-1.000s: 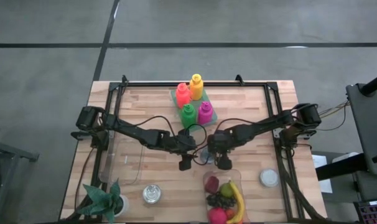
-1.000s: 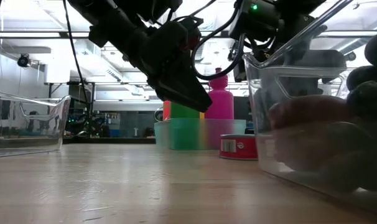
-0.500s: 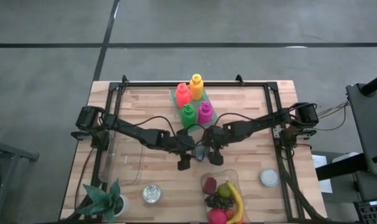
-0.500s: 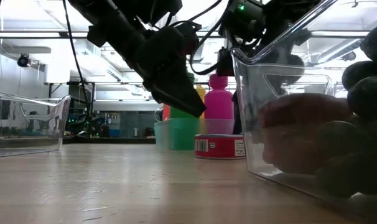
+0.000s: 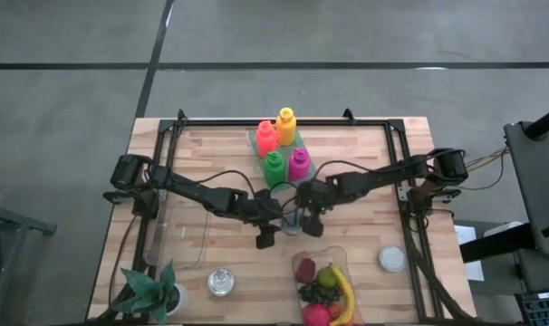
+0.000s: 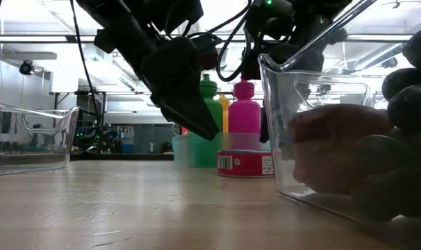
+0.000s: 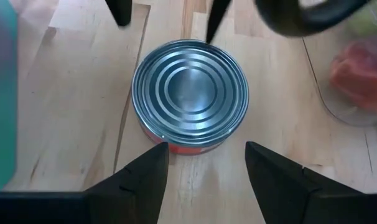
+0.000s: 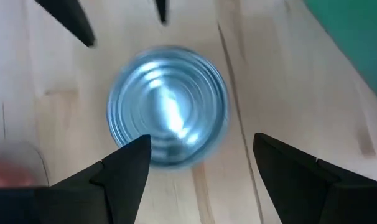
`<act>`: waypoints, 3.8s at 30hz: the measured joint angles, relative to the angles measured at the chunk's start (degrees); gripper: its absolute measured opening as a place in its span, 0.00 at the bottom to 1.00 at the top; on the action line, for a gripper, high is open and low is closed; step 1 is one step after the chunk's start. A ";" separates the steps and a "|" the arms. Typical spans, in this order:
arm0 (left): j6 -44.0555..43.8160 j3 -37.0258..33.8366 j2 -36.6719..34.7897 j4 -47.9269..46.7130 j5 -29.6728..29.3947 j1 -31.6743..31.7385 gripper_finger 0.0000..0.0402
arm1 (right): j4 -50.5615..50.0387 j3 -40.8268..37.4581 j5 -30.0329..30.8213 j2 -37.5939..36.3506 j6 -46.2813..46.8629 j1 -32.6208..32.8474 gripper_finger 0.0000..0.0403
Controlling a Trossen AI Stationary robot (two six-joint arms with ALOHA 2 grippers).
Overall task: Pick & Place Food Item
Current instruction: Put the red tuna can into the top transparent bin
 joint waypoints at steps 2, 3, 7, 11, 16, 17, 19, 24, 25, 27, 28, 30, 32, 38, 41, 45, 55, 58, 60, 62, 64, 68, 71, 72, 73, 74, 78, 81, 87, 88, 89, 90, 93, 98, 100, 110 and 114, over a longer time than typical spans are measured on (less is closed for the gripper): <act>0.01 0.00 0.00 0.15 0.00 0.00 0.53 | -3.83 1.15 0.09 -0.31 1.05 -0.04 0.69; 0.02 0.00 0.00 0.40 0.00 0.00 0.53 | -4.84 1.66 0.11 -0.41 0.99 -0.02 0.69; 0.04 0.04 0.00 0.96 0.00 0.00 0.53 | -4.97 3.08 0.11 -0.56 0.27 0.26 0.69; 0.04 0.04 0.00 0.92 0.00 0.00 0.53 | -4.98 3.34 0.09 -0.56 -0.24 0.33 0.61; 0.00 0.04 0.00 0.90 0.00 0.00 0.53 | -5.04 2.79 0.08 -0.61 -0.26 0.28 0.47; 0.00 0.04 0.00 0.90 0.00 0.00 0.53 | -5.07 2.63 0.08 -0.61 -0.26 0.28 0.45; 0.00 0.04 0.00 0.96 0.00 0.00 0.53 | -5.25 2.49 0.07 -0.61 -0.26 0.28 0.41; 0.08 0.04 0.00 1.77 0.00 0.00 0.53 | -8.86 2.02 -0.01 -0.61 0.58 0.42 0.35; 0.28 0.04 0.02 2.21 -0.02 0.00 0.53 | -9.22 1.61 -0.06 -0.61 1.01 0.42 0.34; 0.47 0.04 0.01 3.07 -0.09 0.02 0.53 | -9.07 0.53 -0.07 -0.61 1.09 0.42 0.34; 0.47 0.04 0.02 3.40 -0.37 0.05 0.53 | -8.86 -0.07 -0.06 -0.61 1.07 0.42 0.33; 0.54 0.04 0.02 3.54 -0.98 0.07 0.53 | -7.65 -1.53 -0.07 -0.61 1.08 0.42 0.33; 0.66 0.04 0.02 3.96 -2.00 0.09 0.53 | -5.69 -3.06 -0.09 -0.61 1.07 0.42 0.33; 0.63 0.04 0.07 4.02 -3.07 0.55 0.53 | 0.37 -5.28 -0.17 -0.61 0.85 0.42 0.33; 0.63 0.04 0.07 3.98 -3.08 0.61 0.53 | 1.24 -5.27 -1.07 -0.61 0.42 0.42 0.33; 0.63 0.04 0.07 3.89 -3.06 0.61 0.53 | 1.53 -5.27 -3.98 -0.40 -2.51 0.44 0.33; 0.61 0.04 0.07 3.63 -3.06 0.68 0.53 | 7.81 -5.27 -6.58 1.93 -6.36 0.72 0.33; 0.55 0.04 0.07 3.00 -3.06 0.72 0.53 | 9.53 -5.27 -6.12 2.48 -6.45 0.68 0.33; 0.49 0.04 0.07 1.76 -3.08 0.72 0.53 | 10.39 -5.30 -6.10 2.52 -6.47 0.65 0.33; 0.47 0.04 0.07 -0.64 -3.07 0.72 0.53 | 12.26 -5.30 -6.10 2.52 -6.96 0.61 0.33; 0.48 0.04 0.07 -3.16 -3.06 0.70 0.53 | 14.05 -5.30 -6.11 2.52 -7.64 0.63 0.33; 0.42 0.04 0.07 -7.21 -3.07 0.72 0.53 | 18.56 -5.30 -6.10 2.50 -7.54 0.63 0.33; 0.42 0.07 0.07 -8.30 -3.06 0.70 0.53 | 20.42 -5.30 -6.07 2.50 -6.31 0.63 0.33; 0.42 0.07 0.06 -8.48 -3.06 0.70 0.53 | 21.05 -5.30 -6.03 2.50 -5.87 0.62 0.33; 0.44 0.07 0.04 -8.54 -3.06 0.70 0.53 | 21.81 -5.30 -5.85 2.71 -5.41 0.63 0.33; 0.44 0.07 0.04 -8.58 -3.06 0.70 0.53 | 22.80 -5.27 -5.68 2.85 -4.95 0.63 0.33; 0.42 0.09 -0.04 -8.89 -3.04 0.70 0.53 | 20.09 -4.62 -2.48 2.67 -5.34 0.66 0.33; 0.44 0.09 -0.22 -9.30 -3.04 0.70 0.53 | 13.39 -3.82 -0.62 2.08 -5.37 0.33 0.33; 0.46 0.09 -0.31 -9.59 -3.04 0.70 0.53 | 12.74 -3.83 -2.93 2.77 -5.13 0.46 0.33; 0.46 0.09 -0.31 -9.59 -3.04 0.70 0.53 | 12.57 -3.92 -2.93 3.00 -5.08 0.46 0.33; 0.46 0.09 -0.31 -9.61 -3.04 0.70 0.53 | 12.66 -3.96 -2.93 3.45 -4.90 0.45 0.33; 0.46 0.09 -0.31 -9.61 -3.04 0.70 0.53 | 13.28 -3.96 -2.93 3.82 -4.75 0.44 0.33; 0.46 0.09 -0.31 -9.66 -3.04 0.70 0.53 | 13.74 -3.88 -2.99 4.64 -4.46 0.42 0.33; 0.48 0.09 -0.31 -9.83 -3.04 0.70 0.53 | 13.99 -2.32 -5.58 7.05 -4.38 0.42 0.33; 0.50 0.05 -0.31 -9.86 -3.04 0.66 0.53 | 13.90 -1.67 -6.37 8.25 -4.87 0.44 0.33; 0.46 -0.06 -0.35 -10.47 -3.06 0.66 0.53 | 14.20 2.89 -7.51 13.45 -6.17 0.44 0.33; 0.48 -0.07 -0.37 -10.65 -3.09 0.66 0.53 | 13.95 4.68 -8.24 14.13 -6.63 0.44 0.33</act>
